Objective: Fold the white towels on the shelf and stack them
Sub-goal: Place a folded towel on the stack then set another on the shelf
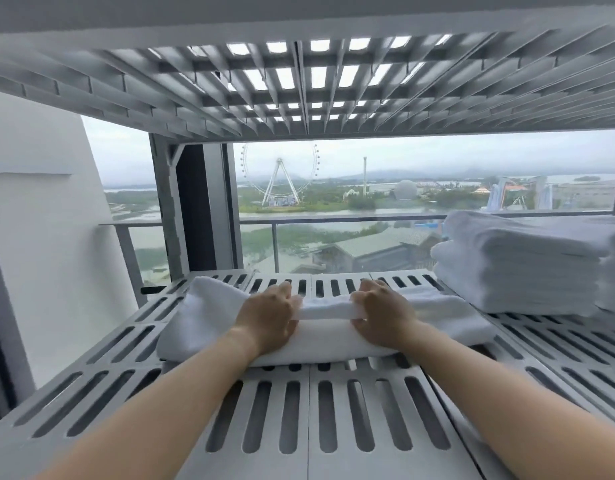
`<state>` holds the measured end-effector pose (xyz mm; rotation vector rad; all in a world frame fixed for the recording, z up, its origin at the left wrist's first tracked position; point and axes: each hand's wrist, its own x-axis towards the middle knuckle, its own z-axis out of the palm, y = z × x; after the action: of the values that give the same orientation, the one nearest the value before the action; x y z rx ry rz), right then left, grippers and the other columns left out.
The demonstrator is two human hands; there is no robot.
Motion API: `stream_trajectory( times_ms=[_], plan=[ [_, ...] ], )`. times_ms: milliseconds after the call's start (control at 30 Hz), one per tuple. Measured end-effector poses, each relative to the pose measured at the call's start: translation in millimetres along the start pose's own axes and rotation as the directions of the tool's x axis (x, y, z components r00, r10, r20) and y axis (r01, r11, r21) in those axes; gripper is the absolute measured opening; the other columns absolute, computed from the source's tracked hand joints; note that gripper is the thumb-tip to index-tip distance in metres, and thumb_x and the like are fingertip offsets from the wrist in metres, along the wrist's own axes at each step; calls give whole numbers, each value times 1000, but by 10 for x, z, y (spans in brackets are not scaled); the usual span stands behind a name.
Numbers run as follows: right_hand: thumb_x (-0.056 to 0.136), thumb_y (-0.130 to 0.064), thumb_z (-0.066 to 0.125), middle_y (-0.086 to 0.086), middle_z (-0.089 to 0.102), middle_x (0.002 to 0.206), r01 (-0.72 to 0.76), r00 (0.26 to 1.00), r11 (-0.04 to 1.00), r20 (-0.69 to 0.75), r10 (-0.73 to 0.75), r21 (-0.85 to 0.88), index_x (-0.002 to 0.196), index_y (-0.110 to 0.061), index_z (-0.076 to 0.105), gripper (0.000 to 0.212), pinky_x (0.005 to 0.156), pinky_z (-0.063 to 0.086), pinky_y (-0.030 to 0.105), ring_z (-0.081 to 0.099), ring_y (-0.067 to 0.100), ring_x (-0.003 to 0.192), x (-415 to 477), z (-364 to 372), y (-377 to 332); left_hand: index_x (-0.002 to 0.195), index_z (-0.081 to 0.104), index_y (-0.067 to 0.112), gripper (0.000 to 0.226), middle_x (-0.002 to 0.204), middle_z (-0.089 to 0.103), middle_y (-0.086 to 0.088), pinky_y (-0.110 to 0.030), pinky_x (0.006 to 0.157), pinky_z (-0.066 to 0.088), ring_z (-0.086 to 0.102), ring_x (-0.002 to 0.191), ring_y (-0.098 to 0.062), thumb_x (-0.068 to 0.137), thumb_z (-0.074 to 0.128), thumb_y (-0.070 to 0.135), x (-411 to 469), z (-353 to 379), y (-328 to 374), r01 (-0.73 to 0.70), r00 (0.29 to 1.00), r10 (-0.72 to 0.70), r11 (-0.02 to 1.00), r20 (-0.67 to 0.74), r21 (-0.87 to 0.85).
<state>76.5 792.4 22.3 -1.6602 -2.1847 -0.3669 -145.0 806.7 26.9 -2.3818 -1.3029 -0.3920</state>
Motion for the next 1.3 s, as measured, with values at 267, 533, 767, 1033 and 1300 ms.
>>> stream_trajectory(
  times_ms=[267,533,767,1033,1300],
  plan=[
    [82,-16,50,1,58,107,-44,995,998,-87,40,-54,100,-16,57,19,80,43,30,53,21,104,-518,-125,-116,109,53,19,26,104,56,1,-20,66,39,55,92,-13,90,44,4,-393,-112,-73,-48,997,46,998,-59,-38],
    [86,-21,49,-2,61,107,-39,993,988,-119,21,-153,103,-22,58,19,93,33,33,56,19,100,-1007,-290,-294,100,57,17,11,100,57,2,-21,68,42,58,87,-15,91,52,13,-872,-370,129,-42,994,43,999,-102,18],
    [84,-18,50,-2,60,112,-20,1000,1000,-17,20,-19,107,-23,62,26,93,41,30,56,22,106,-1436,-509,-337,101,60,18,27,101,56,3,-26,77,50,61,91,-17,88,47,-2,-1333,-610,435,44,995,-45,999,-94,-17],
    [83,-22,51,3,60,110,-8,1000,992,19,5,129,101,-15,65,25,76,45,29,58,26,102,-1933,-653,-316,111,62,24,27,114,55,-1,-38,85,49,56,106,-24,93,43,15,-1769,-826,939,222,972,-215,972,91,-75],
    [89,-36,43,0,59,110,-33,999,958,5,33,286,98,-20,67,30,71,39,27,58,23,99,-1916,-592,-487,112,61,22,28,117,57,-1,-34,84,48,56,106,-23,97,41,36,-1855,-807,1057,333,939,-312,930,143,-156]
  ],
)
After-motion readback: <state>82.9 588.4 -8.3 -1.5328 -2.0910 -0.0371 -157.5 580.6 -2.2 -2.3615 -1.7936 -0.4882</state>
